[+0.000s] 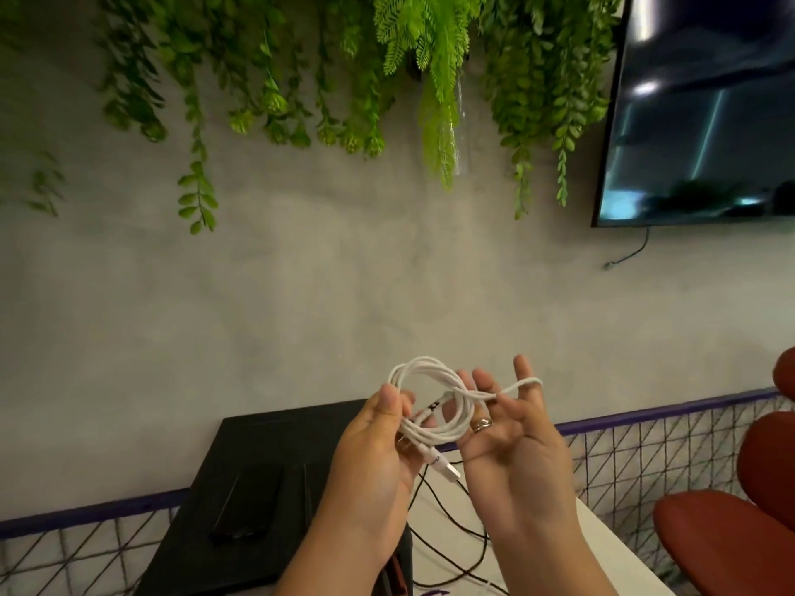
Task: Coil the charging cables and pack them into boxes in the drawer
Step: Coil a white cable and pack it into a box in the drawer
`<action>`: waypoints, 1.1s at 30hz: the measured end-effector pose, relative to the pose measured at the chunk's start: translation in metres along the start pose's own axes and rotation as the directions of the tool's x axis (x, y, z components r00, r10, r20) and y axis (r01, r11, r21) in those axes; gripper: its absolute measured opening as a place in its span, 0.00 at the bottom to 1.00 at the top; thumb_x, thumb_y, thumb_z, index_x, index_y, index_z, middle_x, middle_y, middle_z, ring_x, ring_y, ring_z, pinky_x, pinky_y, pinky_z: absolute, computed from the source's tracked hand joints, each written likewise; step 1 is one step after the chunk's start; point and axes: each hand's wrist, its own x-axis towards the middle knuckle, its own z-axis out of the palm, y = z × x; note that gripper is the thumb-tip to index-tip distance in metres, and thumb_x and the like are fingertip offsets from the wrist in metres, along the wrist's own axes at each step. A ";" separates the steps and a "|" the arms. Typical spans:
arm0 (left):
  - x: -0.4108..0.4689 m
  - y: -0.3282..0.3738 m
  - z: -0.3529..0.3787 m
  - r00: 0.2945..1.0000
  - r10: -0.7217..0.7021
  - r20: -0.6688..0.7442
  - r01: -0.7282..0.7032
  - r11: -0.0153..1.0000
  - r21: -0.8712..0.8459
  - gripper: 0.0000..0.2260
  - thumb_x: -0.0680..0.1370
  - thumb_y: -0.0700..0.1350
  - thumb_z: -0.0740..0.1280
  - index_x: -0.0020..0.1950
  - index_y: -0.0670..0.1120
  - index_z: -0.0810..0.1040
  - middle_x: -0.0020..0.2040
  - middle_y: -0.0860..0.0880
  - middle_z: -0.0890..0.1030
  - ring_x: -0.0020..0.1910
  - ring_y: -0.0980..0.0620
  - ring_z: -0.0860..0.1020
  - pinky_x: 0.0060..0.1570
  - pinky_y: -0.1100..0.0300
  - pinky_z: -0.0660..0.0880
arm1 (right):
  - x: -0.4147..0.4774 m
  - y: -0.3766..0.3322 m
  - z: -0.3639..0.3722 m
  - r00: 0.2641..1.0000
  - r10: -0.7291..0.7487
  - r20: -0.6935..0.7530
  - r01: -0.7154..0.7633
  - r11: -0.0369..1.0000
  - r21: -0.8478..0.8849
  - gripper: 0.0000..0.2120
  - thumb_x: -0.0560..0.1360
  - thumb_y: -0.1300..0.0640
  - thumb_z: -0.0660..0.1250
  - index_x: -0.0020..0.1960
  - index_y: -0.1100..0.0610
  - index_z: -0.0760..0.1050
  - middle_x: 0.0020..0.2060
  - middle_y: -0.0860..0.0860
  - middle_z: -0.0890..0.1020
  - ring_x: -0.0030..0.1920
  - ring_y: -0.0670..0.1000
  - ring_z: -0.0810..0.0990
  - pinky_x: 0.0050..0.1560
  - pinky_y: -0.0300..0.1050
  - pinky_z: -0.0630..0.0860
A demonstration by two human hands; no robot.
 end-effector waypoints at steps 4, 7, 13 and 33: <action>-0.002 0.004 -0.002 0.998 -0.008 -0.061 0.003 0.997 -0.083 0.12 0.79 0.46 0.58 0.44 0.39 0.75 0.41 0.44 0.79 0.47 0.46 0.81 0.41 0.60 0.80 | 0.001 0.002 -0.007 0.998 -0.031 0.046 0.039 0.982 -0.187 0.20 0.73 0.69 0.58 0.60 0.53 0.73 0.37 0.54 0.77 0.42 0.50 0.81 0.46 0.45 0.79; -0.002 0.009 -0.005 0.996 -0.004 -0.090 -0.006 0.994 -0.107 0.13 0.80 0.47 0.57 0.43 0.39 0.74 0.45 0.41 0.82 0.48 0.46 0.81 0.45 0.56 0.79 | 0.004 0.002 -0.014 0.998 -0.051 0.027 0.057 0.904 -0.423 0.16 0.75 0.72 0.58 0.44 0.56 0.80 0.47 0.53 0.78 0.45 0.49 0.79 0.50 0.44 0.77; -0.006 0.012 -0.009 0.994 0.083 -0.066 -0.078 0.994 0.077 0.15 0.80 0.50 0.54 0.38 0.45 0.69 0.48 0.43 0.84 0.51 0.45 0.80 0.49 0.56 0.73 | 0.004 0.008 -0.031 0.999 0.040 -0.032 -0.051 0.863 -0.503 0.17 0.75 0.75 0.58 0.50 0.56 0.78 0.34 0.53 0.76 0.41 0.50 0.79 0.41 0.36 0.78; -0.005 0.012 -0.020 0.890 -0.076 0.449 0.238 0.919 -0.315 0.08 0.67 0.46 0.75 0.37 0.43 0.79 0.61 0.35 0.77 0.61 0.40 0.76 0.53 0.46 0.77 | -0.022 0.009 -0.032 0.933 0.330 -0.145 -0.347 0.930 -0.119 0.16 0.69 0.78 0.57 0.51 0.67 0.78 0.33 0.58 0.78 0.29 0.49 0.81 0.29 0.38 0.79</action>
